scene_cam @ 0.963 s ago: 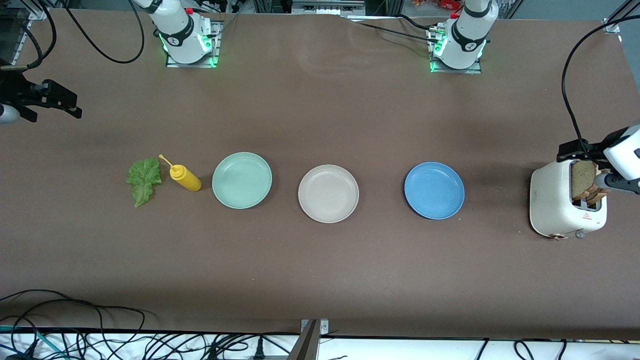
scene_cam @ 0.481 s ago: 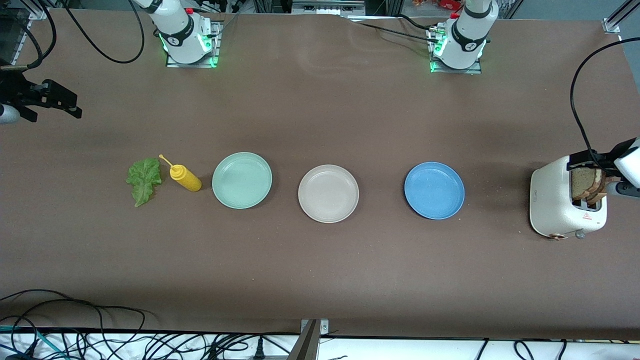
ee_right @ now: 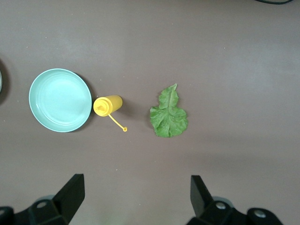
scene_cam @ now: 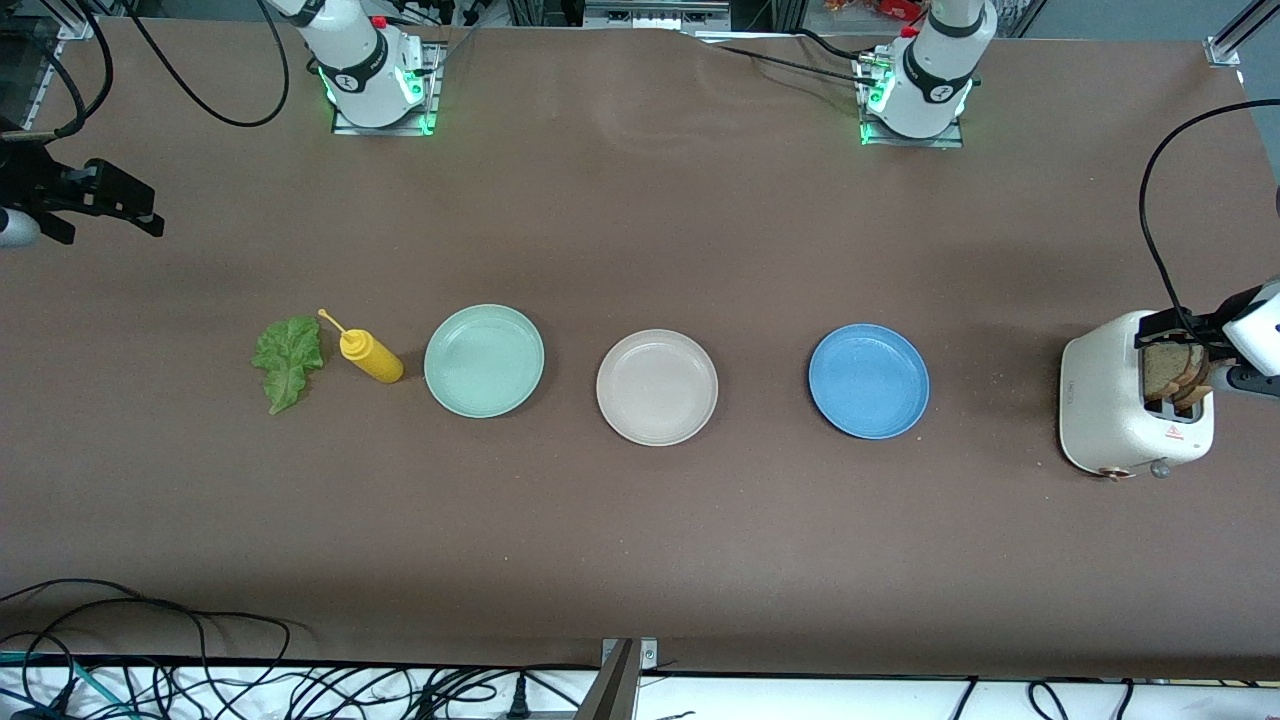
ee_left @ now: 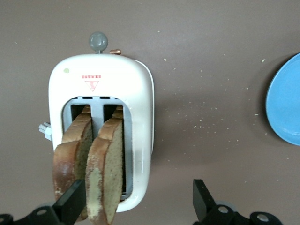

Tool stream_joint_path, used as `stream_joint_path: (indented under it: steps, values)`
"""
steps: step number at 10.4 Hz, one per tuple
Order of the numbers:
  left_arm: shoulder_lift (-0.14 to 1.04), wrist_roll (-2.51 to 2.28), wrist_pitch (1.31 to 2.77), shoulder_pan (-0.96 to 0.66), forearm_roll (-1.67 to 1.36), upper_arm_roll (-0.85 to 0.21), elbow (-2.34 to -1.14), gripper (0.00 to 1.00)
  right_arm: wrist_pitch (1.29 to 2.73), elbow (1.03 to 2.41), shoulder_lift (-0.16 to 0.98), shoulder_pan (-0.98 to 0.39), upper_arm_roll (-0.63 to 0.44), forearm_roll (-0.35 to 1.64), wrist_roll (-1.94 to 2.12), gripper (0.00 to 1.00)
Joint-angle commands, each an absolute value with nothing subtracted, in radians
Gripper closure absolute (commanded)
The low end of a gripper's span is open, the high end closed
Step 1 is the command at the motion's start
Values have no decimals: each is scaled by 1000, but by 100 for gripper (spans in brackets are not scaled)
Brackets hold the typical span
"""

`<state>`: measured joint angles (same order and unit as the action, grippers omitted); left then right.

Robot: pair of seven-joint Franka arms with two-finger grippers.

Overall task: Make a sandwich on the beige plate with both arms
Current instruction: 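Close the left gripper on the outer toast slice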

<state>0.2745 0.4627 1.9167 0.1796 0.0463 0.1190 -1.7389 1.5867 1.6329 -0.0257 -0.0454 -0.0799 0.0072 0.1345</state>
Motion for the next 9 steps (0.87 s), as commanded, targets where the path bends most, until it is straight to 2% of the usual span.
stream_joint_path:
  steps: [1,9]
  values:
    - [255,492,1954,198,71,109,-1784,0,1577,1626,-31,-46,-80,15,127,0]
    - [262,511,2026,218,64,107,-1832,0,1577,1626,-31,-46,-80,15,127,0]
